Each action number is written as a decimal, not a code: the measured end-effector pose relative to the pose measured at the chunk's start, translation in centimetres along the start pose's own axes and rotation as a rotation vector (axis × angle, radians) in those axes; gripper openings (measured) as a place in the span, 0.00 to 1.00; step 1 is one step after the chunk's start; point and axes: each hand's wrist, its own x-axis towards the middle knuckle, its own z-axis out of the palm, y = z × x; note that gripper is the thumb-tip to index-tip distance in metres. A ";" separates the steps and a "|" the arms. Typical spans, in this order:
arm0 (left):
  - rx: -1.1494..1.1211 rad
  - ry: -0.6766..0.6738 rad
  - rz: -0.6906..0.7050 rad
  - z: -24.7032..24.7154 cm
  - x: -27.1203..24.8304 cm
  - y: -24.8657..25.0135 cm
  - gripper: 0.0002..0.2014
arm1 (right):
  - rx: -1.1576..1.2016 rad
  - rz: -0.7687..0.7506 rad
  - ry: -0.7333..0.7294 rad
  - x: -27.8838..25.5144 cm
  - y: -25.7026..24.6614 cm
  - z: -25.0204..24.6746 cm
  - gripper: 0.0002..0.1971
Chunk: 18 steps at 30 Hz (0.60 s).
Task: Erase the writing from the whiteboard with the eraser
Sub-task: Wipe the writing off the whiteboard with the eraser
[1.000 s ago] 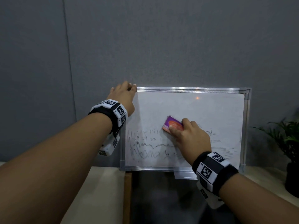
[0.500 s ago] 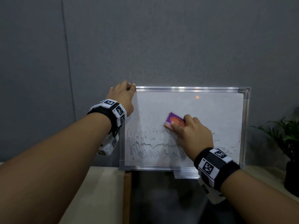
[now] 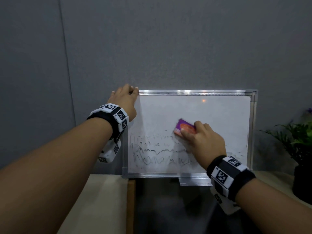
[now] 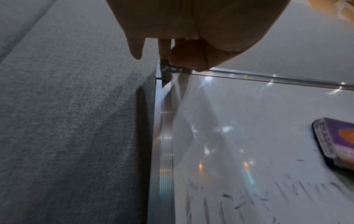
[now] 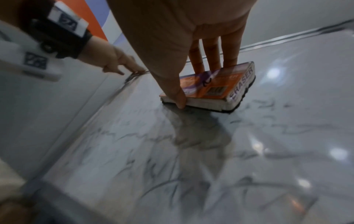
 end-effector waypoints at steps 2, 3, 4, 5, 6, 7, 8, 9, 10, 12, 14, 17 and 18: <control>-0.004 0.010 0.004 0.1 0.1 0.0 0.41 | -0.020 0.046 0.017 0.9 1.0 -0.4 0.11; -0.007 0.015 0.004 0.1 0.1 0.1 0.40 | -0.023 0.063 0.014 1.4 1.1 -0.6 0.12; -0.008 0.018 0.004 0.1 0.1 0.1 0.40 | -0.024 0.070 0.010 1.8 0.8 -0.6 0.13; -0.008 0.019 0.004 0.1 0.0 0.1 0.40 | -0.021 0.068 0.006 2.0 0.5 -0.6 0.13; -0.006 0.018 0.003 0.1 0.0 0.1 0.40 | -0.013 0.056 -0.001 2.0 0.0 -0.4 0.12; -0.002 0.015 0.003 0.0 0.0 0.1 0.40 | -0.002 0.042 -0.012 1.8 -0.4 -0.2 0.12; 0.003 0.011 0.002 -0.1 0.0 0.0 0.40 | 0.003 0.028 -0.026 1.4 -0.7 0.1 0.13; 0.005 0.008 0.002 -0.1 0.0 0.0 0.40 | 0.004 0.017 -0.042 0.9 -0.8 0.4 0.14; 0.007 0.007 0.003 -0.1 0.0 0.0 0.40 | 0.003 0.013 -0.053 0.3 -0.6 0.5 0.15; 0.009 0.009 0.005 -0.1 0.0 0.0 0.40 | -0.003 0.016 -0.054 -0.3 0.0 0.5 0.15; 0.006 0.009 0.004 0.1 0.0 0.0 0.40 | -0.010 0.033 -0.037 -0.2 0.7 0.0 0.13; -0.005 0.014 0.004 0.2 0.2 -0.1 0.40 | 0.008 0.066 -0.015 0.8 0.7 -0.3 0.14; -0.007 0.016 0.002 0.3 0.2 -0.1 0.40 | 0.021 0.066 -0.014 1.2 0.2 -0.3 0.15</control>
